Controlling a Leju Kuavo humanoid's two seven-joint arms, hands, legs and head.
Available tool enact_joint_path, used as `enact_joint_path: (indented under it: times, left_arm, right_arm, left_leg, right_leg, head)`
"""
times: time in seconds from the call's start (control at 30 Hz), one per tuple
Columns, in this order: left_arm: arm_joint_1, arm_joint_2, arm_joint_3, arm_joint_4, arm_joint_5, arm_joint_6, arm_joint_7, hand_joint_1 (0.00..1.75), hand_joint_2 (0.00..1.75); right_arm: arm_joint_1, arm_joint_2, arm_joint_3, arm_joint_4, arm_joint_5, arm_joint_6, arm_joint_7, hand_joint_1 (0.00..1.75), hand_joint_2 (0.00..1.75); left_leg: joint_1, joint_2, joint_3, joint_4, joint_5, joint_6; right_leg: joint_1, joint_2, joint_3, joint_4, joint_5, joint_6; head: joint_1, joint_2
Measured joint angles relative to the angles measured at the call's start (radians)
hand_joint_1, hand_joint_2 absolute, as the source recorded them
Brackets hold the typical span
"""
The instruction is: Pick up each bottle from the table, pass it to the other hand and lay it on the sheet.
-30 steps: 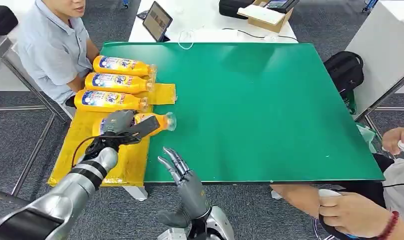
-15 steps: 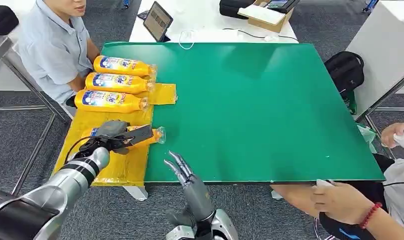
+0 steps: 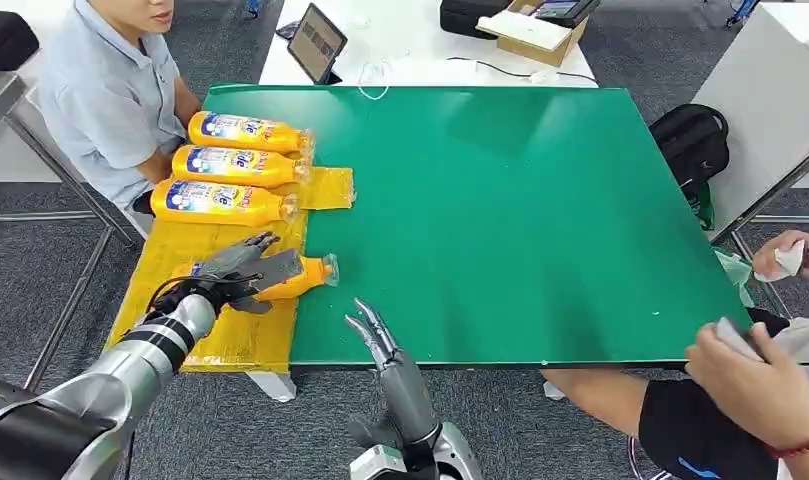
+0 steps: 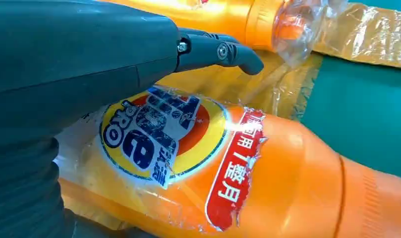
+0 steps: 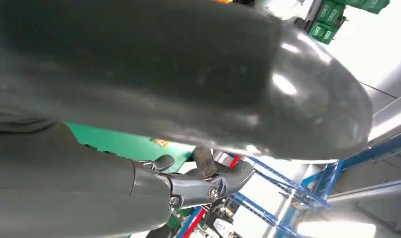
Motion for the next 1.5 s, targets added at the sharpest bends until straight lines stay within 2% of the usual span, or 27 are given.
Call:
enact_joint_path:
  times: [0.2, 0.33, 0.37, 0.67, 0.9, 1.07, 1.1, 1.3, 1.5]
  left_arm:
    - [0.03, 0.0, 0.067, -0.028, 0.155, -0.106, -0.209, 0.0, 1.75]
    - [0.119, -0.016, 0.141, -0.154, 0.302, -0.055, -0.303, 0.0, 1.75]
    - [0.148, -0.023, 0.159, -0.204, 0.347, -0.043, -0.302, 0.0, 1.75]
    - [0.427, -0.094, 0.265, -0.744, 0.67, 0.026, -0.293, 0.0, 1.75]
    - [0.536, -0.108, 0.277, -0.935, 0.709, 0.039, -0.301, 0.0, 1.75]
    - [0.641, -0.122, 0.274, -1.034, 0.718, 0.028, -0.302, 0.0, 1.75]
    - [0.669, -0.13, 0.269, -1.059, 0.708, 0.039, -0.308, 0.0, 1.75]
    - [0.766, -0.169, 0.246, -1.131, 0.68, 0.129, -0.341, 0.0, 1.75]
    - [0.833, -0.197, 0.243, -1.187, 0.716, 0.14, -0.343, 0.0, 1.75]
  right_arm:
    - [0.003, -0.01, -0.021, -0.008, -0.031, 0.006, 0.0, 0.0, 0.0]
    - [0.017, -0.021, -0.042, -0.031, -0.038, -0.03, 0.0, 0.0, 0.0]
    - [0.024, -0.021, -0.049, -0.04, -0.031, -0.046, 0.0, 0.0, 1.75]
    - [0.101, 0.027, -0.199, -0.175, 0.103, -0.068, 0.0, 0.0, 1.75]
    - [0.138, 0.075, -0.289, -0.242, 0.103, -0.068, 0.0, 0.0, 1.75]
    - [0.161, 0.097, -0.336, -0.258, -0.014, -0.068, 0.0, 0.0, 1.75]
    - [0.169, 0.107, -0.357, -0.265, -0.02, -0.068, 0.0, 0.0, 0.0]
    - [0.183, 0.143, -0.459, -0.274, -0.019, -0.068, 0.0, 0.0, 0.0]
    - [0.191, 0.164, -0.524, -0.274, 0.018, -0.069, 0.0, 0.0, 0.0]
  left_leg:
    - [0.0, 0.0, 0.002, 0.0, 0.0, 0.0]
    - [0.0, 0.0, 0.002, 0.0, 0.0, 0.0]
    - [0.0, 0.0, 0.002, 0.0, 0.0, 0.0]
    - [0.0, 0.0, -0.001, 0.0, -0.002, 0.0]
    - [0.0, 0.0, -0.001, 0.0, -0.002, 0.0]
    - [0.0, 0.0, -0.001, 0.0, -0.002, 0.0]
    - [-0.001, 0.0, -0.001, 0.0, -0.002, 0.0]
    - [-0.001, 0.0, -0.002, 0.0, -0.003, 0.0]
    - [0.0, 0.0, -0.002, 0.0, -0.003, 0.0]
  right_leg:
    - [0.0, 0.0, 0.002, 0.0, 0.0, 0.0]
    - [0.0, 0.0, 0.001, 0.0, 0.0, 0.0]
    - [0.0, 0.0, 0.001, 0.0, 0.0, 0.0]
    - [0.0, 0.0, -0.002, -0.001, -0.001, 0.0]
    - [0.0, 0.0, -0.002, -0.001, -0.001, 0.0]
    - [0.0, 0.0, -0.002, -0.001, -0.001, 0.0]
    - [0.0, 0.0, -0.002, -0.001, -0.001, 0.0]
    - [0.0, 0.0, -0.003, -0.001, -0.001, 0.0]
    - [0.0, 0.0, -0.002, -0.001, -0.001, 0.0]
  head:
    - [0.0, 0.0]
    - [0.0, 0.0]
    - [0.0, 0.0]
    - [0.0, 0.0]
    - [0.0, 0.0]
    - [0.0, 0.0]
    - [0.0, 0.0]
    - [0.0, 0.0]
    - [0.0, 0.0]
